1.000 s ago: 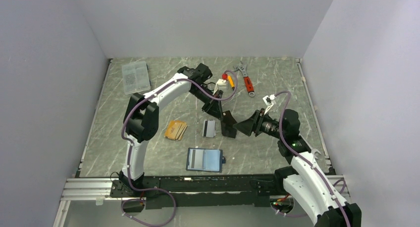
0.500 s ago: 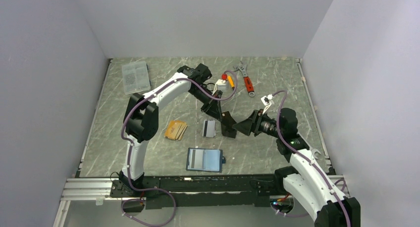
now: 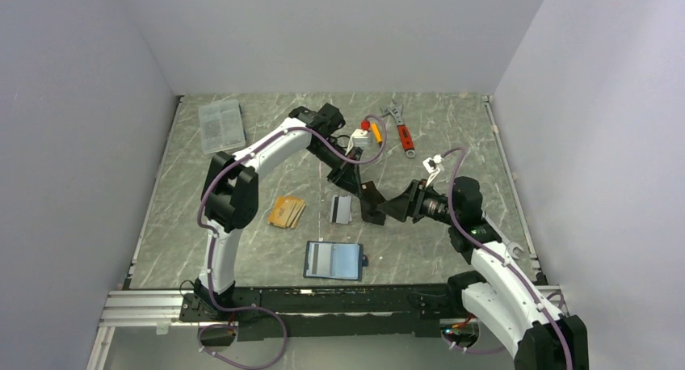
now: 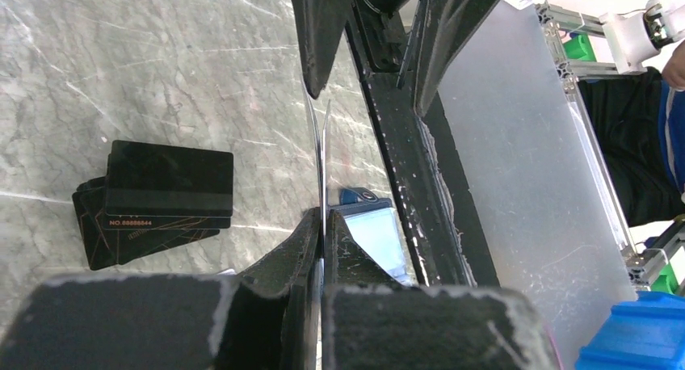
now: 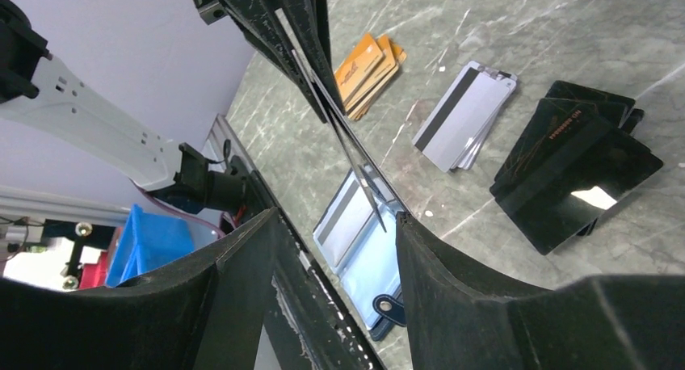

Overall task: Put the credit cards into the card holder
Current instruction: Place the credit card at the center of the board, then insert the credit card into the card holder.

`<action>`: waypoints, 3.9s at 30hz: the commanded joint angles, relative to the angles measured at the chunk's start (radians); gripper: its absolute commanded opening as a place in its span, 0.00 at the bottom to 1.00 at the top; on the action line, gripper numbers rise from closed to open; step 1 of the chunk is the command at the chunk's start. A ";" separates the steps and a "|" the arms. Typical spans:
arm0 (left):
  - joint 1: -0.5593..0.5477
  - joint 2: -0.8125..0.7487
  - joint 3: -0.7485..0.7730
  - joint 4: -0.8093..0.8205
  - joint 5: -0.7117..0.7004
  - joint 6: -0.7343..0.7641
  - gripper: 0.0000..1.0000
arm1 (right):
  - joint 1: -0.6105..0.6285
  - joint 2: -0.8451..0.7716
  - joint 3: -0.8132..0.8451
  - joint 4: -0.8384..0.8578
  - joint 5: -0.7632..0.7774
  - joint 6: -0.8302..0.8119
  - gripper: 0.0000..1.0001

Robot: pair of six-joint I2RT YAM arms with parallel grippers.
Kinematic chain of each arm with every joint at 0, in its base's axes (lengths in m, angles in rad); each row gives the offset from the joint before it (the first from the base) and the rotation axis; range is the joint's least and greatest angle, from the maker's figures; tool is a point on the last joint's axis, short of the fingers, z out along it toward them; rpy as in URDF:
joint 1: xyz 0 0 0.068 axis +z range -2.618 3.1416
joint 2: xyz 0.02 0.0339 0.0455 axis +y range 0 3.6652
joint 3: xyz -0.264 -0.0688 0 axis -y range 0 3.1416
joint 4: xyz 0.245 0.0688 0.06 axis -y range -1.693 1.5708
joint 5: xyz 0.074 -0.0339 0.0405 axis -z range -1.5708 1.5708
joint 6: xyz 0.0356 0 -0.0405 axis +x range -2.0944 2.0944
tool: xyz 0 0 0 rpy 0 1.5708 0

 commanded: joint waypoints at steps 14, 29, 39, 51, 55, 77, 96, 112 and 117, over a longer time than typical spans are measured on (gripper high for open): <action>-0.020 0.005 -0.026 0.079 0.055 -0.037 0.00 | 0.126 0.106 0.051 0.107 0.145 -0.017 0.39; -0.039 0.142 -0.026 0.279 -0.101 -0.207 0.00 | 0.108 0.220 -0.054 0.240 0.249 0.061 0.00; -0.039 0.240 0.053 0.384 -0.272 -0.356 0.03 | 0.076 0.467 -0.073 0.437 0.248 0.140 0.00; -0.037 0.218 0.072 0.366 -0.380 -0.378 0.59 | 0.071 0.466 -0.054 0.384 0.199 0.144 0.00; -0.037 0.172 0.074 0.348 -0.376 -0.379 0.65 | 0.071 0.383 -0.050 0.284 0.196 0.121 0.00; 0.115 -0.365 -0.334 0.455 -0.070 -0.624 0.99 | 0.127 0.045 0.049 0.225 0.143 0.127 0.00; 0.141 -0.762 -0.457 0.517 -0.694 -0.607 0.99 | 0.130 0.149 0.156 0.363 0.059 0.179 0.00; 0.183 -0.655 -0.712 0.814 -0.260 -1.032 0.99 | 0.231 0.272 0.175 0.429 0.153 0.170 0.00; 0.223 -0.674 -0.803 1.022 -0.186 -1.196 0.98 | 0.251 0.282 0.156 0.491 0.173 0.199 0.00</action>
